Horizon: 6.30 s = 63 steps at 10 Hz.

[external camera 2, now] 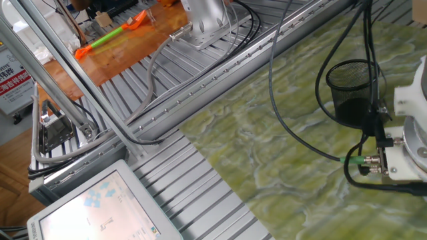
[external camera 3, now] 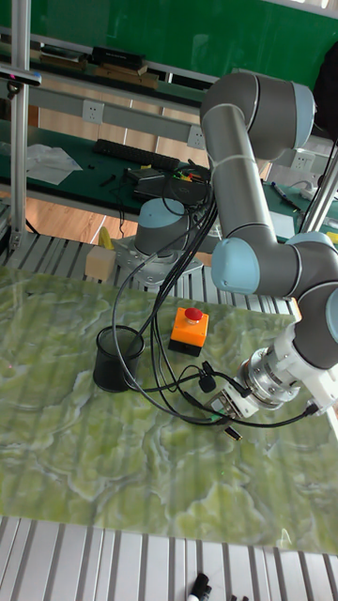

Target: Put the pen into the pen holder

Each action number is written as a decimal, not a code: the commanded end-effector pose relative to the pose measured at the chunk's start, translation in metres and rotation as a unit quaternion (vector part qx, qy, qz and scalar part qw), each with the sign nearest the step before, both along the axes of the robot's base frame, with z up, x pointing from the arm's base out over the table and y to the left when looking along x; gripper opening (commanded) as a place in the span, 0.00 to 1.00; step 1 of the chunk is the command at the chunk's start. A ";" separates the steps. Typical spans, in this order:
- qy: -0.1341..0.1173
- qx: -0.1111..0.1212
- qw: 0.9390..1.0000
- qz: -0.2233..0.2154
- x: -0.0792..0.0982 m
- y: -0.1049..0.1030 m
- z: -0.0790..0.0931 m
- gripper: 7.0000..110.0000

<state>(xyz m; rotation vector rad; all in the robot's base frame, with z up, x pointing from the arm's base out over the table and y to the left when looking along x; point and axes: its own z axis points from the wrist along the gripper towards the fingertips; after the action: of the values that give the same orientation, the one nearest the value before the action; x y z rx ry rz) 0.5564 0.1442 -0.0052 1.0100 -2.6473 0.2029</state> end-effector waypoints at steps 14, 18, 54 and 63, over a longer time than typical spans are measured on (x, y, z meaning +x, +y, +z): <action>-0.163 0.138 0.974 -0.080 -0.003 0.022 0.114 0.00; -0.192 0.150 0.962 -0.121 -0.036 0.005 0.140 0.00; -0.300 0.233 0.907 -0.183 -0.056 -0.130 0.249 0.00; -0.291 0.212 0.914 -0.186 -0.046 -0.121 0.254 0.00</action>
<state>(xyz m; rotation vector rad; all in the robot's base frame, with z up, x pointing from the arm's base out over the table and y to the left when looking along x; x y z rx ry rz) 0.5094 0.0215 0.2466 0.5887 -3.4751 -0.1928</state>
